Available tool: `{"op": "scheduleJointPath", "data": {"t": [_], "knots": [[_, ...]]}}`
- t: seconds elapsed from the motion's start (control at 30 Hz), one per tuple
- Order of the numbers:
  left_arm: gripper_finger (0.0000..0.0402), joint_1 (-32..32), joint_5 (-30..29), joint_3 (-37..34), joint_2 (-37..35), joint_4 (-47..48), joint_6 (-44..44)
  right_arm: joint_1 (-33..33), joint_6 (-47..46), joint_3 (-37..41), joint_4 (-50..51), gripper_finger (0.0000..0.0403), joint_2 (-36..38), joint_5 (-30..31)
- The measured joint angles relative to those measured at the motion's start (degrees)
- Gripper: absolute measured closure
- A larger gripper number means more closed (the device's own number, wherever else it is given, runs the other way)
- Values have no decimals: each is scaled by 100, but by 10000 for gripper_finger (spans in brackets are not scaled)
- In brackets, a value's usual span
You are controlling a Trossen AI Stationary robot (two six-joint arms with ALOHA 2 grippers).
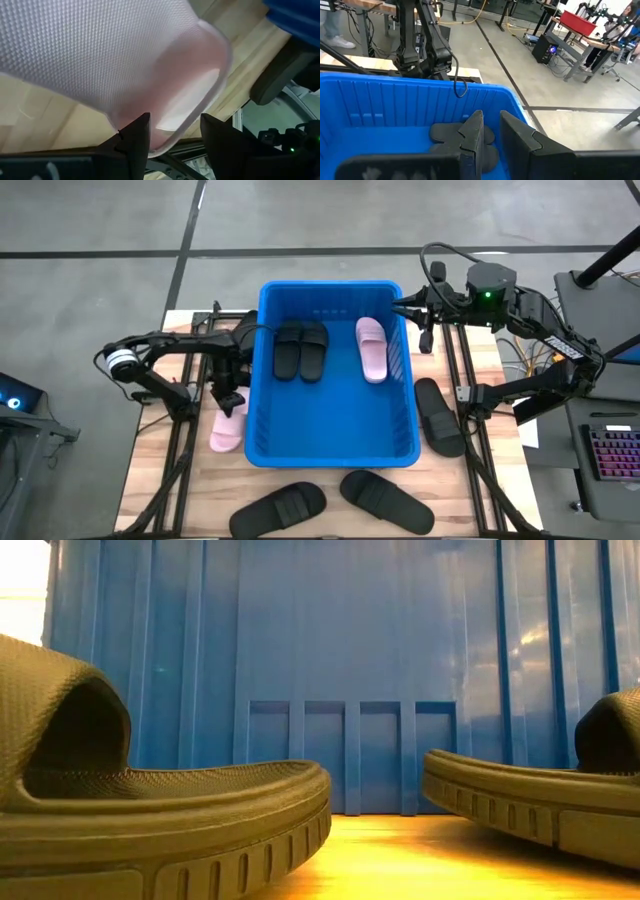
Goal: Pick and place slides into bin
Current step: Put the pink slide into the blue bin
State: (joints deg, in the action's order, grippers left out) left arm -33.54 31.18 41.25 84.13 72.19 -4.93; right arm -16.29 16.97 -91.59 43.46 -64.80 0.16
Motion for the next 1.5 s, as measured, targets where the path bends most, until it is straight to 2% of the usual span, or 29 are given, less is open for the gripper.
{"op": "scheduleJointPath", "data": {"t": [0.1,0.2,0.37,0.47,0.53,0.7,0.9,1.13,1.23,1.5], "knots": [[246,4,-9,0,142,4,2,0,4,-2,0,349,0,0],[264,13,-4,4,299,2,0,0,13,0,0,349,0,0],[327,19,93,17,533,18,-33,0,115,-1,2,349,10,1],[376,26,448,38,562,98,-199,0,129,-1,2,349,25,1],[394,28,604,100,486,197,-265,0,140,-2,2,349,35,0],[399,26,575,243,172,614,-332,0,179,-2,7,349,99,2],[400,26,183,572,-278,1836,-358,0,265,-2,10,349,169,2],[401,24,258,1152,-1055,1763,-157,0,278,-4,33,349,221,2],[401,21,-74,1462,-1299,1787,-49,-2,278,-2,35,349,236,2],[401,15,-1442,1903,-1797,1780,821,-2,258,-3,130,349,258,2]]}}
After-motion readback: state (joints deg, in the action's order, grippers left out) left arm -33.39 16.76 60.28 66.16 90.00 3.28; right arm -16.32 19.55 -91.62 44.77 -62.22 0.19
